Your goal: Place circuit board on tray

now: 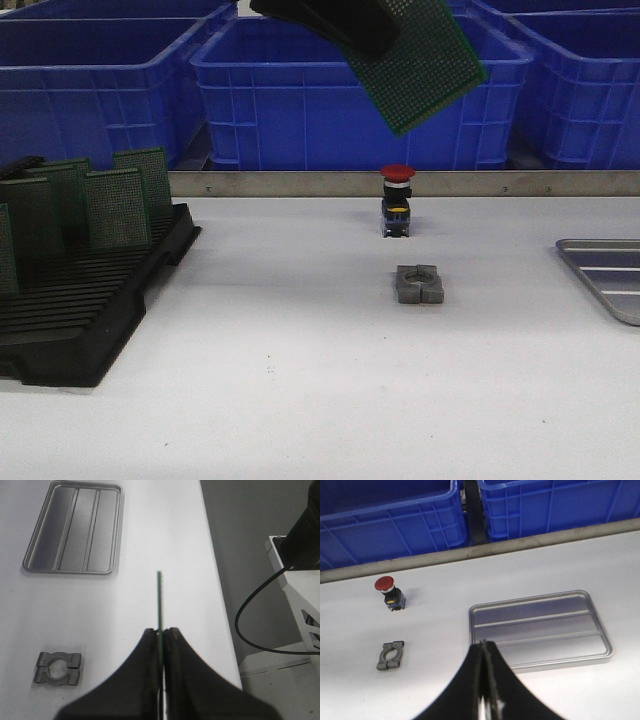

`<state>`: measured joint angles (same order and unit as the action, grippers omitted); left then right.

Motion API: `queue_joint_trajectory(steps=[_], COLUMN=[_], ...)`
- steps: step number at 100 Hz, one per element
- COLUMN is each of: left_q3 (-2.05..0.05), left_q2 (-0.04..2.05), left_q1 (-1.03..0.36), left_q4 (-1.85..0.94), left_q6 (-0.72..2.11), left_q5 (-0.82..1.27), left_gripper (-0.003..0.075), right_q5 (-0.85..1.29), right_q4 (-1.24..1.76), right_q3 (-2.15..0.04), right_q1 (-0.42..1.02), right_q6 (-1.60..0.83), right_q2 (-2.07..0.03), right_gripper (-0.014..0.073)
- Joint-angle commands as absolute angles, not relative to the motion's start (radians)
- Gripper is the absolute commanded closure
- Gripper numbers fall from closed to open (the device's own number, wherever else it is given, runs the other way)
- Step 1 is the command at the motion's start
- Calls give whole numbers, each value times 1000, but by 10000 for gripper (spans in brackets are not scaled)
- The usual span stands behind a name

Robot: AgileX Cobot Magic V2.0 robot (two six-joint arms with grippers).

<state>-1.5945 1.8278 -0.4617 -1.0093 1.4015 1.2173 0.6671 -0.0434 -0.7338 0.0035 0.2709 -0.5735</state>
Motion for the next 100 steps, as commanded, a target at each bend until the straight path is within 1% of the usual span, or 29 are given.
queue_joint_trajectory(steps=[1, 8, 15, 22, 39, 44, 48, 58, 65, 77, 100], left_q3=[-1627, -1627, -1627, -1627, -1627, -1627, -1627, -1627, -1627, -1627, -1627], left_q2=[1767, 1767, 1767, 1767, 1767, 1767, 1767, 1767, 1767, 1767, 1767], left_q1=[-469, -469, -469, -469, -469, -469, -469, -469, -469, -469, -469], left_q4=[-1087, -1087, -1087, -1087, -1087, -1087, -1087, -1087, -1087, -1087, -1087], left_q6=[1394, 1394, 1394, 1394, 1394, 1394, 1394, 1394, 1394, 1394, 1394], left_q5=[1269, 1269, 1269, 1269, 1269, 1269, 1269, 1269, 1269, 1269, 1269], left_gripper=[739, 738, 738, 738, 738, 738, 738, 738, 738, 738, 738], right_q5=[615, 629, 642, 648, 650, 651, 649, 627, 615, 636, 736], right_q4=[-53, -53, -53, -53, -53, -45, -35, 18, 74, 248, 630], right_q3=[-767, -767, -767, -767, -767, -767, -767, -767, -767, -792, -888], right_q1=[4, 4, 4, 4, 4, 4, 4, 4, 4, 4, 4], right_q6=[269, 269, 269, 269, 269, 269, 269, 252, 161, -82, -646], right_q2=[-610, -623, -626, -626, -626, -626, -626, -627, -643, -706, -884], right_gripper=[659, 644, 593, 507, 224, 167, 137, 127, 127, 127, 127])
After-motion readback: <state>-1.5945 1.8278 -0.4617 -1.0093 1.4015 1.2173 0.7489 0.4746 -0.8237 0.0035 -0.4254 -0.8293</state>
